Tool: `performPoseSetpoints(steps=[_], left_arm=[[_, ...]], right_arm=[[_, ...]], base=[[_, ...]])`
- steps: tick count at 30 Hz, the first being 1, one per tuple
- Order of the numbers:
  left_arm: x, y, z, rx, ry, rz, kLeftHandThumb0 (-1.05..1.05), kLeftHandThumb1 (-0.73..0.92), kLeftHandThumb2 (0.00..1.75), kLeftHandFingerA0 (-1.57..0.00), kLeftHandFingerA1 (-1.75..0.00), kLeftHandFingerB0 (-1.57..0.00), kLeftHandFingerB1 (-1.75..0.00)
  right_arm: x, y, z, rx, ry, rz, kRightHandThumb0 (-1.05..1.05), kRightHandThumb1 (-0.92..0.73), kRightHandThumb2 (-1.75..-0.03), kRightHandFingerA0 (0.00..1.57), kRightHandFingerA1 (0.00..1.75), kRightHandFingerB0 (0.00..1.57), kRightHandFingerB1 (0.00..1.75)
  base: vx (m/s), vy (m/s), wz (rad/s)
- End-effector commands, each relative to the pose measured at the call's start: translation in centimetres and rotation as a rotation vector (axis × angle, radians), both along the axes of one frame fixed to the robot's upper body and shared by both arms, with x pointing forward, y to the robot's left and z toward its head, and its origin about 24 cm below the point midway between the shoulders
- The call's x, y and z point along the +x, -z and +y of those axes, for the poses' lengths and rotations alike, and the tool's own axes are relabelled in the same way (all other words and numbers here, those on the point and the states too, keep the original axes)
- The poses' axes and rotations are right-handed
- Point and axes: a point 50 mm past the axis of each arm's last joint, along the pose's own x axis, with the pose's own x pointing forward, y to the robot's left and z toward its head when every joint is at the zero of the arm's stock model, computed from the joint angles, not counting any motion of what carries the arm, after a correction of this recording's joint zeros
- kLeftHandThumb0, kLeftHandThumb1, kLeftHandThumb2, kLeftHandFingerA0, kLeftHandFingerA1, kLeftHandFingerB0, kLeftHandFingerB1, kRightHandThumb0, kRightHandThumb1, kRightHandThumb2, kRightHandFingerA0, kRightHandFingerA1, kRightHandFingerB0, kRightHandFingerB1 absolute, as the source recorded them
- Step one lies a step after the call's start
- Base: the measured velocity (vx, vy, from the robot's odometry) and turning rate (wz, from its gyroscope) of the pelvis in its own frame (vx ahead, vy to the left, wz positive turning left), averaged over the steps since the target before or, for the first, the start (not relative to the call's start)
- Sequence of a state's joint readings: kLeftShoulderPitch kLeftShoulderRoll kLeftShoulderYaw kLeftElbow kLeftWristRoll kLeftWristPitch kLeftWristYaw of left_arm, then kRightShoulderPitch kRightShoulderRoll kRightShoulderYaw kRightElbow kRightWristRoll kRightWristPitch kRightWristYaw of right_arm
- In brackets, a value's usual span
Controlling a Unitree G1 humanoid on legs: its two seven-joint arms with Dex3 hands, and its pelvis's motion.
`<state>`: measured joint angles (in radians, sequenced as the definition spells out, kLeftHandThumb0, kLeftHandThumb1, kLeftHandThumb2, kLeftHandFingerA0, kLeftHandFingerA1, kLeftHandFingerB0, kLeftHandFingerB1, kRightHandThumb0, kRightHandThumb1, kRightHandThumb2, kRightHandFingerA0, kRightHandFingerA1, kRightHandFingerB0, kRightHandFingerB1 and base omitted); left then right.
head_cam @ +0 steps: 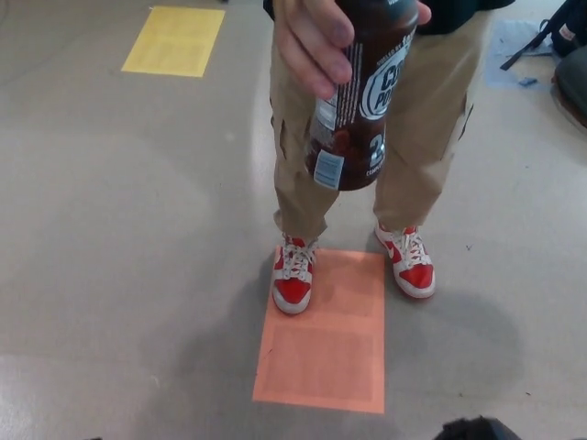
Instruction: The robot recieved a bottle of protein shake from a person using its left hand and then shake the protein up and down 2 two times and hand it back to the person
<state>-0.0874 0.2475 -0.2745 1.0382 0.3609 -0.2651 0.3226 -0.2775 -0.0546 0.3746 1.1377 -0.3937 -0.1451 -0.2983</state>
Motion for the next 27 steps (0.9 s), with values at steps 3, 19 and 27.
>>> performPoseSetpoints(steps=[3,19,27], left_arm=[[1.4,-3.2,0.2,0.129,0.24,-0.372,-0.32,0.79,0.65,-0.81,-0.45,-0.65,-0.4],[7.4,-16.1,-5.3,-0.415,0.469,-0.617,-0.24,0.81,0.64,-0.8,-0.49,-0.68,-0.46],[8.6,-21.8,-7.7,-0.673,0.455,-0.59,-0.26,0.77,0.63,-0.87,-0.48,-0.75,-0.48]], right_arm=[[0.8,-1.4,1.2,-0.135,-0.152,-0.301,-0.45,-0.51,-1.14,0.95,0.84,0.98,0.83],[0.3,-1.1,1.2,-0.148,-0.16,-0.313,-0.46,-0.53,-1.14,1.03,1.01,0.91,0.87],[0.4,-1.1,1.1,-0.164,-0.177,-0.307,-0.48,-0.53,-1.12,1.01,1.03,0.87,0.87]], base=[[0.0,0.0,0.0],[0.0,0.0,0.0],[0.0,0.0,0.0]])
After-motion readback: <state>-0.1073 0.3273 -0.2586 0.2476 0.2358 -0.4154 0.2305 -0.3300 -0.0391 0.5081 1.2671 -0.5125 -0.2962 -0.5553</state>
